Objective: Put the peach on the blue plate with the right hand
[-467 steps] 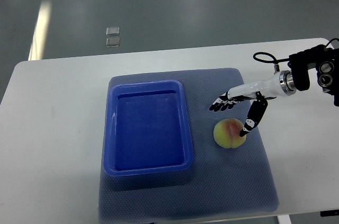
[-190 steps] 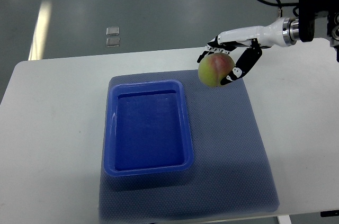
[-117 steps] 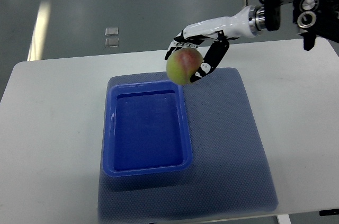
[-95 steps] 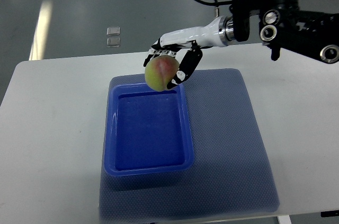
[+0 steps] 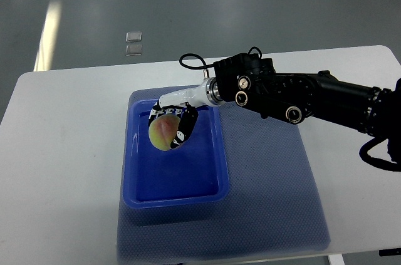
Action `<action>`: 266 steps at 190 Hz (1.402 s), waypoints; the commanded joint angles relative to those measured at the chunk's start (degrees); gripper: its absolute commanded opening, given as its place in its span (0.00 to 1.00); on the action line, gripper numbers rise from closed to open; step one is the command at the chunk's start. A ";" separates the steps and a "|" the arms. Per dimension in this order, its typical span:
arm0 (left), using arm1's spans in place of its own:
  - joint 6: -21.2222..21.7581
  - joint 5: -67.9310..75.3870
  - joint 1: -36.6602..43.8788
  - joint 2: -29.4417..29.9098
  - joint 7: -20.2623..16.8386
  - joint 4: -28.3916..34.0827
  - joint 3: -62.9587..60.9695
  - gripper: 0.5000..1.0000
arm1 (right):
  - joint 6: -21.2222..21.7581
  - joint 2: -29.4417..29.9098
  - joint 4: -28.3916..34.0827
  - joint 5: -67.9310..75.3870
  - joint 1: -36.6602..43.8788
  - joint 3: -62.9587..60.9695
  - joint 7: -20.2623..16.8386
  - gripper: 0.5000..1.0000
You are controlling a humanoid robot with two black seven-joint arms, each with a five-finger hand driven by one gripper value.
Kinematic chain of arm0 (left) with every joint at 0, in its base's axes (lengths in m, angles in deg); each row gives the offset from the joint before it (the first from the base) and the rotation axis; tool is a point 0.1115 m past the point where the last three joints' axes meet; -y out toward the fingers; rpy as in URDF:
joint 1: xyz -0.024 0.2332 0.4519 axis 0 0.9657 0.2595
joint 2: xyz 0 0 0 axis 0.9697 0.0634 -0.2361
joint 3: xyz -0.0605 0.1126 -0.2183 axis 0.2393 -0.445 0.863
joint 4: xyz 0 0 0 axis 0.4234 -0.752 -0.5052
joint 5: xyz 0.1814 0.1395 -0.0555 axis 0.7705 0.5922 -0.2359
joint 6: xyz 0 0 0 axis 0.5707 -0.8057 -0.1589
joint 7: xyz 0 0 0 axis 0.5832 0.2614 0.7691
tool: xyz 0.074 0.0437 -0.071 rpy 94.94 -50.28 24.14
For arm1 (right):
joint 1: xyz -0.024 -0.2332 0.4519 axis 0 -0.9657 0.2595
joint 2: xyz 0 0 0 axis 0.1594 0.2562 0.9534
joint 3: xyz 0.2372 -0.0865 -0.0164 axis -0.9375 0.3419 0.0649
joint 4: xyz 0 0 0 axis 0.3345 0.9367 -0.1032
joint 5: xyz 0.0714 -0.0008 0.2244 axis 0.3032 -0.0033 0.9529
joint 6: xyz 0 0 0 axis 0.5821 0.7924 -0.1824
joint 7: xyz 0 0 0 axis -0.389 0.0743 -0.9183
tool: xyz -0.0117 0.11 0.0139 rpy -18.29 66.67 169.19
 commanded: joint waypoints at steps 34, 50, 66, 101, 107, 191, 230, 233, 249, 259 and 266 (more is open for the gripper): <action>0.01 0.01 0.00 0.00 0.00 0.33 0.00 1.00 | -0.49 0.06 -1.86 0.14 -2.24 -0.42 0.32 0.84; 0.01 0.01 0.00 0.00 0.00 0.42 0.00 1.00 | -0.49 0.06 -1.77 0.40 -2.24 -0.86 0.32 0.85; 0.01 0.01 0.00 0.00 0.00 0.42 0.00 1.00 | -0.49 0.06 -1.24 1.02 -1.45 -1.48 0.32 0.86; 0.01 0.01 0.00 0.00 0.00 0.50 0.00 1.00 | 0.31 -0.21 -0.72 1.81 0.05 -8.77 0.41 0.86; 0.01 0.01 0.00 0.00 0.00 0.50 0.00 1.00 | 0.22 -1.26 -0.72 1.98 0.13 -11.06 0.41 0.86; 0.01 0.01 0.00 0.00 0.09 0.33 0.00 1.00 | -0.40 -6.98 -0.80 26.77 -19.38 -54.65 0.58 0.86; 0.01 0.01 0.00 0.00 0.09 0.33 0.00 1.00 | -0.40 -6.45 -1.77 45.40 -29.66 -63.88 2.17 0.86; 0.01 0.01 0.00 0.00 0.09 0.33 -0.09 1.00 | -0.40 -6.45 -2.03 46.98 -30.45 -64.14 3.04 0.86; 0.01 0.01 0.00 0.00 0.09 0.33 0.00 1.00 | -0.05 -6.54 -4.67 51.38 -32.12 -64.23 6.38 0.86; 0.01 0.01 0.00 0.00 0.09 0.33 0.00 1.00 | 0.22 -6.45 -6.52 52.35 -32.21 -64.23 7.62 0.86; 0.01 0.01 0.00 0.00 0.17 0.33 0.00 1.00 | 0.31 -6.36 -8.18 52.52 -32.30 -64.32 8.49 0.86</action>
